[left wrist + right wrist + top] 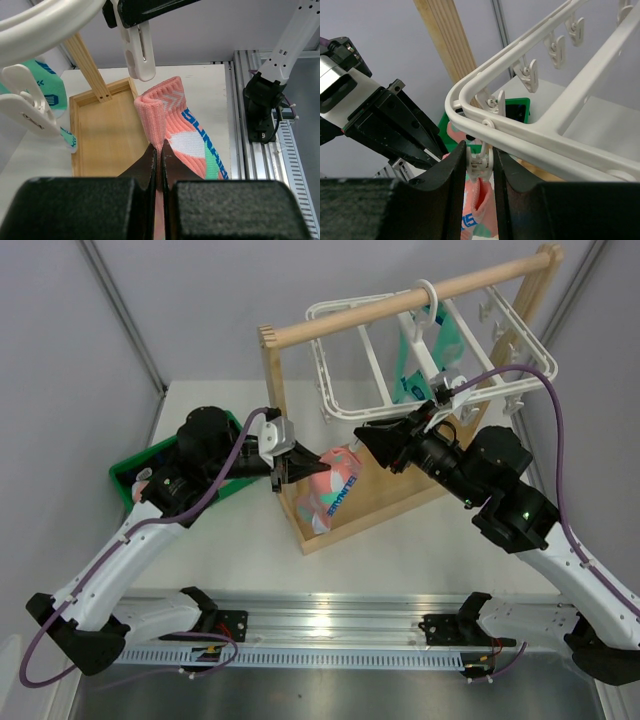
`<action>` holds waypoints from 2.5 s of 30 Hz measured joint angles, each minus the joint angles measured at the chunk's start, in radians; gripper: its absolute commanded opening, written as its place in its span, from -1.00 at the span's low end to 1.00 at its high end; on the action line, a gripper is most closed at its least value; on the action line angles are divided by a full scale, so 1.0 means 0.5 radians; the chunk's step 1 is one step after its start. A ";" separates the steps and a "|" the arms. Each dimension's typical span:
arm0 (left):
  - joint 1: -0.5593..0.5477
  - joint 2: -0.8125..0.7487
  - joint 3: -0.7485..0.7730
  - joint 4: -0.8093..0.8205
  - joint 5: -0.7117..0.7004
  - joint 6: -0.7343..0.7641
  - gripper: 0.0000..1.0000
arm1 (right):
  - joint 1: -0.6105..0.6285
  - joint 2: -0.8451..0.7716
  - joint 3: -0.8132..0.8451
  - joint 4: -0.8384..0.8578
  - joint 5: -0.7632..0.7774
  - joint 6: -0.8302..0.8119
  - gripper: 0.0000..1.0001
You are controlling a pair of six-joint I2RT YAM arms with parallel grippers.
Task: Clip the socks to the hanger
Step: Clamp the sock onto the hanger.
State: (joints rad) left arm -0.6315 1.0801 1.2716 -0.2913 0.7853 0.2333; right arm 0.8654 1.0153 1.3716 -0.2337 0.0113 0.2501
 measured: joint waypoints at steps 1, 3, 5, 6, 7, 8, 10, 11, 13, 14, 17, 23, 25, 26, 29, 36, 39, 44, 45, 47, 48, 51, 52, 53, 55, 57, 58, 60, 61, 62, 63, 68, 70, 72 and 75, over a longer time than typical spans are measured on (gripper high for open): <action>0.002 0.000 0.000 0.002 0.011 -0.007 -0.99 | -0.007 0.000 0.000 0.000 -0.010 -0.001 -1.00; 0.005 0.000 0.000 0.009 0.018 -0.017 -0.99 | -0.015 0.000 0.000 0.000 -0.027 -0.001 -1.00; 0.011 0.001 0.001 0.015 0.018 -0.031 -0.99 | -0.021 0.000 0.000 0.000 -0.043 -0.002 -1.00; 0.014 0.003 0.002 0.021 0.018 -0.034 -0.99 | -0.024 0.000 0.000 0.000 -0.050 -0.002 -1.00; 0.017 0.008 0.008 0.027 0.018 -0.040 -0.99 | -0.026 -0.001 0.000 0.000 -0.056 -0.002 -1.00; 0.019 0.016 0.017 0.031 0.017 -0.046 -0.99 | -0.027 -0.001 0.000 0.000 -0.060 -0.002 -1.00; 0.024 0.034 0.036 0.040 0.015 -0.049 -0.99 | -0.031 -0.001 0.000 0.000 -0.071 -0.001 -1.00; 0.028 0.043 0.046 0.041 0.015 -0.052 -0.99 | -0.034 -0.001 0.000 0.000 -0.076 -0.001 -1.00; 0.035 0.058 0.064 0.042 0.016 -0.057 -0.99 | -0.034 -0.001 0.000 0.000 -0.082 -0.001 -1.00; 0.038 0.063 0.069 0.043 0.016 -0.064 -0.99 | -0.034 0.000 0.000 0.000 -0.086 -0.001 -1.00; 0.041 0.065 0.071 0.044 0.017 -0.069 -0.99 | -0.037 0.000 0.000 0.000 -0.093 -0.001 -1.00; 0.050 0.065 0.072 0.055 0.024 -0.080 -0.99 | -0.037 0.000 0.000 0.000 -0.092 -0.001 -1.00; 0.053 0.063 0.072 0.056 0.028 -0.082 -0.99 | -0.037 0.000 0.000 0.000 -0.092 -0.001 -1.00; 0.054 0.062 0.072 0.056 0.031 -0.083 -0.99 | -0.037 0.000 0.000 0.000 -0.092 -0.001 -1.00; 0.056 0.049 0.072 0.058 0.031 -0.084 -0.99 | -0.037 0.000 0.000 0.000 -0.092 -0.001 -1.00; 0.061 0.002 0.072 0.092 0.039 -0.098 -0.99 | -0.037 0.000 0.000 0.000 -0.094 0.000 -1.00; 0.062 0.002 0.072 0.100 0.045 -0.107 -0.99 | -0.037 0.000 0.000 0.000 -0.095 0.000 -1.00; 0.064 0.007 0.072 0.137 0.060 -0.156 -0.99 | -0.037 0.000 0.000 0.001 -0.111 0.002 -1.00; 0.064 0.012 0.072 0.156 0.064 -0.168 -0.99 | -0.037 0.001 0.000 0.000 -0.114 0.002 -1.00; 0.065 0.025 0.072 0.192 0.074 -0.199 -0.99 | -0.040 0.002 0.000 0.001 -0.121 0.002 -1.00; 0.066 0.031 0.072 0.205 0.077 -0.212 -0.99 | -0.040 0.003 0.000 0.001 -0.124 0.002 -1.00; 0.066 0.042 0.072 0.253 0.083 -0.257 -0.99 | -0.043 0.005 0.000 0.001 -0.130 0.003 -1.00; 0.066 0.043 0.072 0.272 0.084 -0.272 -0.99 | -0.043 0.005 0.000 0.001 -0.131 0.003 -1.00; 0.066 0.043 0.072 0.294 0.085 -0.287 -0.99 | -0.044 0.005 0.000 0.001 -0.132 0.002 -1.00; 0.066 0.043 0.072 0.327 0.084 -0.314 -0.99 | -0.046 0.005 0.000 0.003 -0.138 0.003 -1.00; 0.066 0.043 0.071 0.362 0.082 -0.347 -0.99 | -0.047 0.005 0.000 0.005 -0.143 0.003 -1.00; 0.066 0.042 0.071 0.375 0.082 -0.356 -0.99 | -0.047 0.005 0.000 0.008 -0.145 0.003 -1.00; 0.066 0.041 0.068 0.410 0.082 -0.378 -0.99 | -0.047 0.005 0.000 0.013 -0.146 0.002 -0.76; 0.066 0.041 0.066 0.421 0.082 -0.384 -0.99 | -0.047 0.005 0.000 0.015 -0.146 0.003 -0.57; 0.066 0.041 0.066 0.432 0.082 -0.391 -0.99 | -0.047 0.005 0.000 0.016 -0.146 0.004 -0.16; 0.066 0.041 0.066 0.442 0.082 -0.400 -0.99 | -0.047 0.005 0.000 0.017 -0.146 0.011 0.08; 0.066 0.040 0.052 0.504 0.076 -0.417 -0.94 | -0.040 -0.005 -0.002 -0.016 -0.182 0.022 0.86; 0.066 0.034 0.027 0.522 0.072 -0.418 -0.90 | -0.037 -0.020 -0.002 -0.025 -0.182 0.020 0.96; 0.066 0.024 -0.004 0.532 0.053 -0.418 -0.76 | -0.037 -0.039 -0.002 -0.037 -0.181 0.021 0.99; 0.066 -0.003 -0.052 0.532 -0.005 -0.423 -0.65 | -0.037 -0.076 -0.002 -0.055 -0.175 0.022 0.99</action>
State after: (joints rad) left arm -0.5987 1.0786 1.2457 -0.0254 0.7830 0.0219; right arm 0.8467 0.9775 1.3708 -0.2611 -0.0761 0.2611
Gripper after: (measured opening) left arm 0.140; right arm 0.992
